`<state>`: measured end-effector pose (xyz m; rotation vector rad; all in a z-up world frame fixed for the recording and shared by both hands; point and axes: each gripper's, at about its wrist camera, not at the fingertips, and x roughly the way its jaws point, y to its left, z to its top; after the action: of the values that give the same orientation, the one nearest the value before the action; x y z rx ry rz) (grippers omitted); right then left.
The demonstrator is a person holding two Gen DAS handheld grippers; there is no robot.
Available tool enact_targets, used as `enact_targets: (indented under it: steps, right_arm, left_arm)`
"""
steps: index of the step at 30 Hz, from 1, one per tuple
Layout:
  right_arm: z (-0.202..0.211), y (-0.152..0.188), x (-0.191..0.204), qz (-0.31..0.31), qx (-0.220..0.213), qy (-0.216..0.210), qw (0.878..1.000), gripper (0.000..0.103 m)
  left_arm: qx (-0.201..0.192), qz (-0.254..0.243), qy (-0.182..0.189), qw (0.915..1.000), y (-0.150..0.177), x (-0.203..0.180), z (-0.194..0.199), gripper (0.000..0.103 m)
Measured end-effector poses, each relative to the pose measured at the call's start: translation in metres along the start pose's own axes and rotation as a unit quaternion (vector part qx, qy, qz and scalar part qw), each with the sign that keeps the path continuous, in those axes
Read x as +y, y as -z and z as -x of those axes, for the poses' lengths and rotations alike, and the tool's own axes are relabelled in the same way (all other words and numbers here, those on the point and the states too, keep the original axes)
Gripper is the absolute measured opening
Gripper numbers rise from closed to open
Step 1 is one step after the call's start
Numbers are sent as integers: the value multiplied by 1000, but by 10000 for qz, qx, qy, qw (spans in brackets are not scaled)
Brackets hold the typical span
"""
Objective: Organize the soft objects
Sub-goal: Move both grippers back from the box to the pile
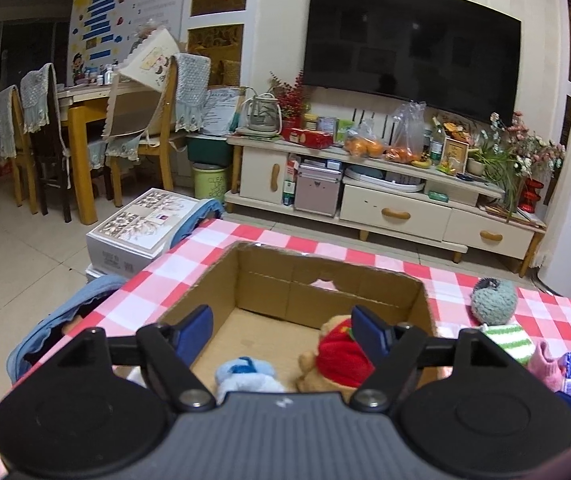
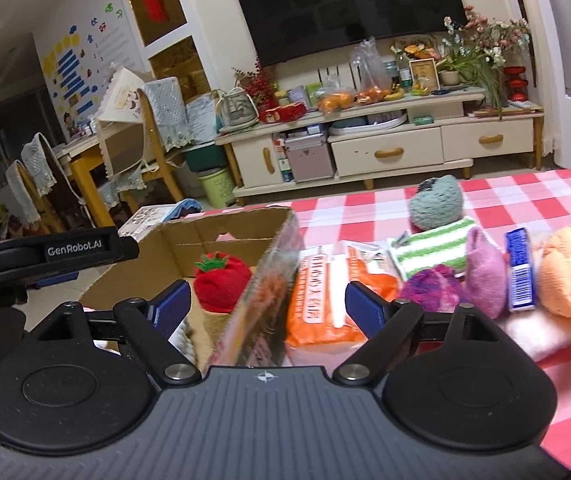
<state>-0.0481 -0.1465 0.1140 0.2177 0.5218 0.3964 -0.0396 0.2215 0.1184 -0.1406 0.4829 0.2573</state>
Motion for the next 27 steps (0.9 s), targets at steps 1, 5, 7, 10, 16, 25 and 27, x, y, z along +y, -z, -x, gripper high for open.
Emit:
enact_targets:
  steps: [1,5,7,10,16,25,27]
  right_arm:
    - [1,0,0,19,-17,23,10000,103]
    - [6,2,-2,83,-80,129,9999,103]
    - [7,2,-4,57,-77,150,9998,103]
    - [8,3,-6,-9,-74,183,9998,103]
    - [11,6,-10,-148,-94,282,9994,103]
    - [13,10,-9,-367,-180,432,9982,103]
    - [14,11,-7,-401,-205,470,9979,103]
  left_arm:
    - [5,-25,18,10000,0,-3,0,76]
    - [11,-139,67,9999,1,-13,1,78]
    - [14,-189,89,9998,2,-19,2,78]
    - [15,-255,126,9996,2,-26,2,79]
    - [33,-434,179,9989,6,-43,3,82]
    - [61,-705,255,9972,10,-68,4,86]
    - [69,-760,281,9967,12,-74,4,86]
